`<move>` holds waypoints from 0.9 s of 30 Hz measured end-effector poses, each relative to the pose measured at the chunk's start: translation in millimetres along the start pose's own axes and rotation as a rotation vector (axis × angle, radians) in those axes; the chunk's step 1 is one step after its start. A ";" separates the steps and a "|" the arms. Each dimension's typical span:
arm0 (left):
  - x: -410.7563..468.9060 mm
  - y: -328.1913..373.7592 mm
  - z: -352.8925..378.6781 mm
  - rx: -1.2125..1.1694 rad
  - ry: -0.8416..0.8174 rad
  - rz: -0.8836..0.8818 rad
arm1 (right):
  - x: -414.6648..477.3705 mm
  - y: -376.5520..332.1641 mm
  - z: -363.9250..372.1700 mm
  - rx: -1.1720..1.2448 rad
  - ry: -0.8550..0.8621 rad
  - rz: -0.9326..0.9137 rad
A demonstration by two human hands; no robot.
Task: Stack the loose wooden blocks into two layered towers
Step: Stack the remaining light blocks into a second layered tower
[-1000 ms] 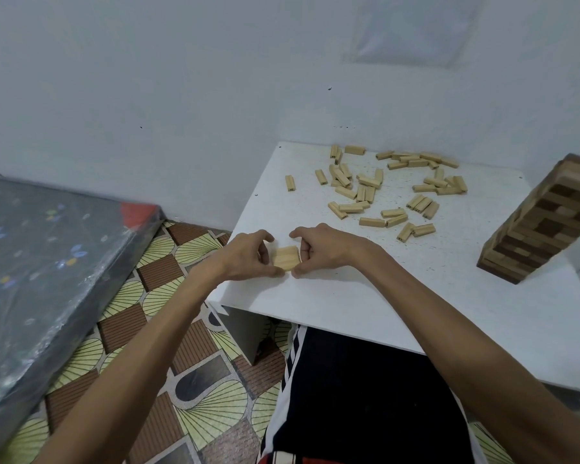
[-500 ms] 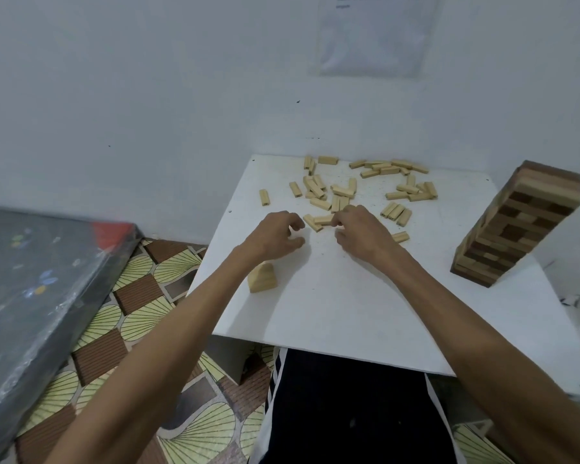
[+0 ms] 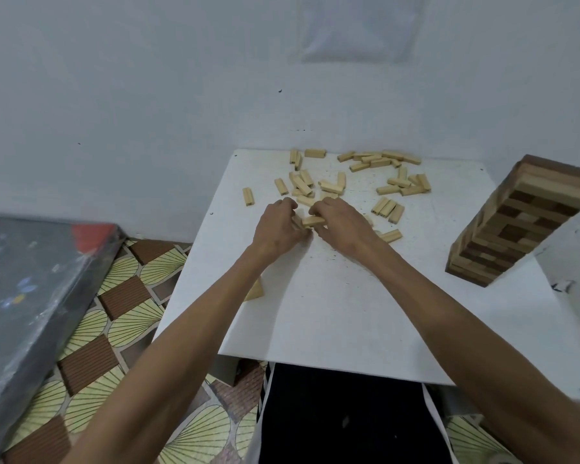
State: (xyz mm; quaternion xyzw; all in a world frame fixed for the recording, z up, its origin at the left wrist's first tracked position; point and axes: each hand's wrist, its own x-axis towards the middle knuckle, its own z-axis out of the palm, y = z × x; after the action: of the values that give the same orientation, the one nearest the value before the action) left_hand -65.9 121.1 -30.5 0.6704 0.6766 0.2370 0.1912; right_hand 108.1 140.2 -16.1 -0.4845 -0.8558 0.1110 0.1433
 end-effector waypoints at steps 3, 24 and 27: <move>-1.8 -0.4 1.3 -0.009 0.014 0.017 | -1.4 1.7 1.4 0.019 0.002 -0.002; -33.9 -1.9 -10.2 0.043 -0.036 0.120 | -41.4 19.0 -10.0 0.060 -0.035 0.109; -39.1 0.1 -13.9 0.025 -0.030 0.129 | -44.0 16.4 -13.3 0.079 -0.011 0.092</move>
State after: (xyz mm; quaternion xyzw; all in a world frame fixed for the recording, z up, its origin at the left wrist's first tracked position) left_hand -72.7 81.1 -21.4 0.7185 0.6318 0.2305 0.1773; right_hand 147.4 111.3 -15.1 -0.5165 -0.8284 0.1539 0.1524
